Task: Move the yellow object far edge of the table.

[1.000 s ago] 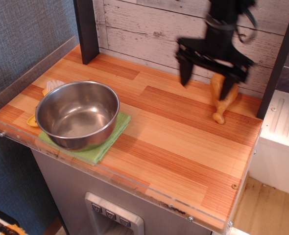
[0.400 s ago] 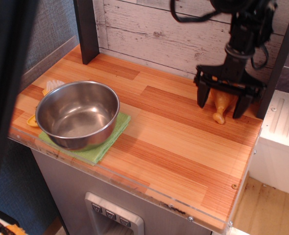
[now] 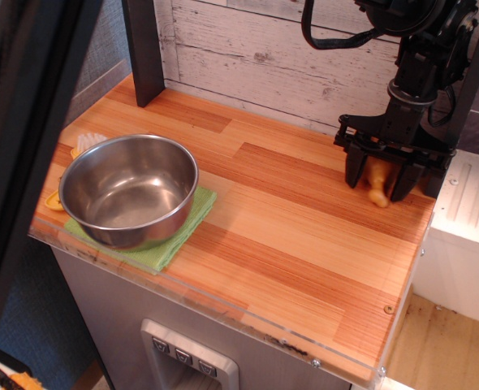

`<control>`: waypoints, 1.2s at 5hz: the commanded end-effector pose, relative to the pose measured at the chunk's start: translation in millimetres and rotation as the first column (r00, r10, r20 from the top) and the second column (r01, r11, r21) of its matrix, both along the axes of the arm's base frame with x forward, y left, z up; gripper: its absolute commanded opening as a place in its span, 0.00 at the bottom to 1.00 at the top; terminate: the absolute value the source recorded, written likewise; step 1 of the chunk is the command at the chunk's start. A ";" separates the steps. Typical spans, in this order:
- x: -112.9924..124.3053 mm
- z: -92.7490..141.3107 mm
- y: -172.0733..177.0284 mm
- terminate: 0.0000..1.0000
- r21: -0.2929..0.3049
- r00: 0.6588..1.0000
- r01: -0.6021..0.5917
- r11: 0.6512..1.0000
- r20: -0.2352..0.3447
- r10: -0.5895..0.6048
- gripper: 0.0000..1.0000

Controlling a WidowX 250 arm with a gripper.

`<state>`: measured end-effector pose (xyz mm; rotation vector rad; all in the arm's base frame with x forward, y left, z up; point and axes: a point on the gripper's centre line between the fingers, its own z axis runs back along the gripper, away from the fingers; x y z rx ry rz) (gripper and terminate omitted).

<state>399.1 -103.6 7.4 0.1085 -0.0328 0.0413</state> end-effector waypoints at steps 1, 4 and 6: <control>-8.5 18.6 -5.9 0.00 0.033 0.998 0.052 0.998 0.025 -0.053 0.00; -76.1 53.0 -16.7 0.00 0.048 0.961 0.260 0.965 0.081 -0.263 0.00; -121.7 19.7 -10.8 0.00 -0.023 0.948 0.318 0.948 0.010 -0.318 0.00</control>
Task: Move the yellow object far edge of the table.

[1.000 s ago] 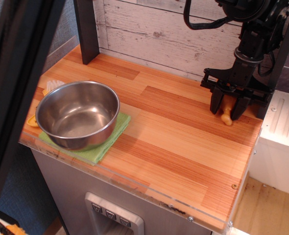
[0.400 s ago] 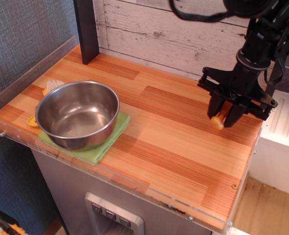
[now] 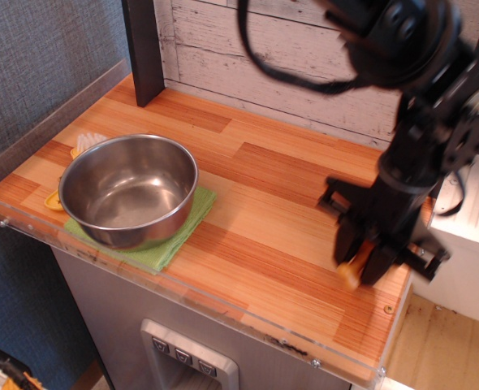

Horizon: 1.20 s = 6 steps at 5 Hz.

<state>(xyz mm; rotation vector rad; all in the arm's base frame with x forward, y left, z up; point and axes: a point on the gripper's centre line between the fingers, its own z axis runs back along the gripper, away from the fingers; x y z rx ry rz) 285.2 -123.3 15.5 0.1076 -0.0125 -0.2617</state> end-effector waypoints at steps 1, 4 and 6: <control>-14.7 3.7 10.7 0.00 -0.040 1.000 0.019 0.999 0.025 -0.018 0.00; -13.2 16.4 1.8 0.00 -0.082 0.996 0.013 0.997 0.087 -0.005 1.00; -28.3 73.4 36.1 0.00 -0.087 0.980 -0.073 0.993 0.176 0.088 1.00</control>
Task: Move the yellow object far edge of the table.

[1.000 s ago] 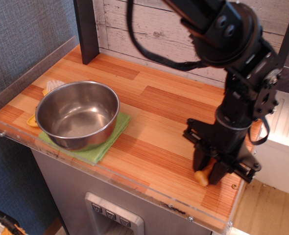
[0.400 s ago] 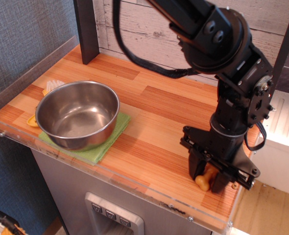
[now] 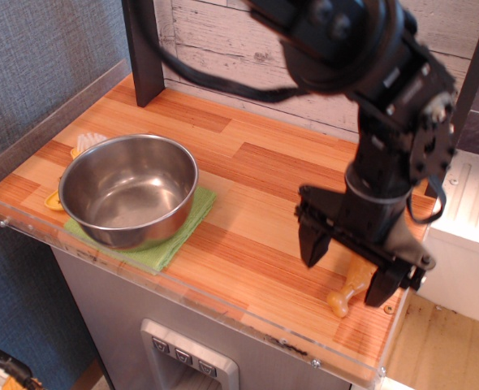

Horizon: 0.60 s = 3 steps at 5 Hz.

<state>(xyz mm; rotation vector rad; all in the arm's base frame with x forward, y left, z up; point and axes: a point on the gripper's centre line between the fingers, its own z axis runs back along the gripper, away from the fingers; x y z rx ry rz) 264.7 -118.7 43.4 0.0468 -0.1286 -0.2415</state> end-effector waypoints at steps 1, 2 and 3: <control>-10.4 59.1 66.9 0.00 -0.012 0.982 -0.190 0.982 0.017 0.190 1.00; -4.4 51.8 77.6 0.00 -0.040 0.983 -0.183 0.982 -0.026 0.182 1.00; -3.4 48.2 79.8 0.00 -0.054 0.988 -0.151 0.987 -0.046 0.148 1.00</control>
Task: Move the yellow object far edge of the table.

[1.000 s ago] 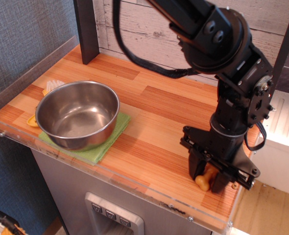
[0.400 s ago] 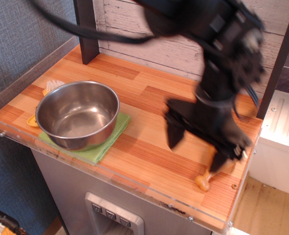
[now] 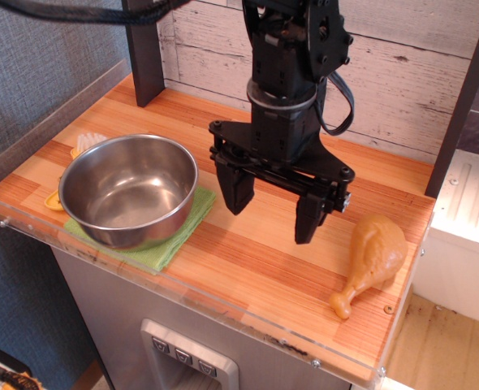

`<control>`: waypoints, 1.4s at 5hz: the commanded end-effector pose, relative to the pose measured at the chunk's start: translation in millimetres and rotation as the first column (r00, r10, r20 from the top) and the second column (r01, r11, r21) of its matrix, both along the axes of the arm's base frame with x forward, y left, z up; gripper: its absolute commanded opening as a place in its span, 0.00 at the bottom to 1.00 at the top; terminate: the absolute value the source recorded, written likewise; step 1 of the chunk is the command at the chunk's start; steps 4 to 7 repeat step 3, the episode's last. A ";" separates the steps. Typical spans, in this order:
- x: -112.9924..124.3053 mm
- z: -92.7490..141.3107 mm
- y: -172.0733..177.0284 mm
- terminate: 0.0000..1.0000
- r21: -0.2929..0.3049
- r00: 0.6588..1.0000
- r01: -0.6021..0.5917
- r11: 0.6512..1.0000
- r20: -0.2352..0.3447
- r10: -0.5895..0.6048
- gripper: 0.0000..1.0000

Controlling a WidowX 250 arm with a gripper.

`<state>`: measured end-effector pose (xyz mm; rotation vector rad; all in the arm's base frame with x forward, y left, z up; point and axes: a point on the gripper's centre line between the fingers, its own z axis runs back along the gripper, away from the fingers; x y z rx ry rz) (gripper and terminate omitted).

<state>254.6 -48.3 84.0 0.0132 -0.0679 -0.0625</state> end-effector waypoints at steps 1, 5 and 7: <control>9.1 8.2 10.9 0.00 0.029 0.996 0.086 0.996 0.020 -0.087 1.00; 9.1 8.2 10.9 1.00 0.029 0.996 0.086 0.996 0.020 -0.087 1.00; 9.1 8.2 10.9 1.00 0.029 0.996 0.086 0.996 0.020 -0.087 1.00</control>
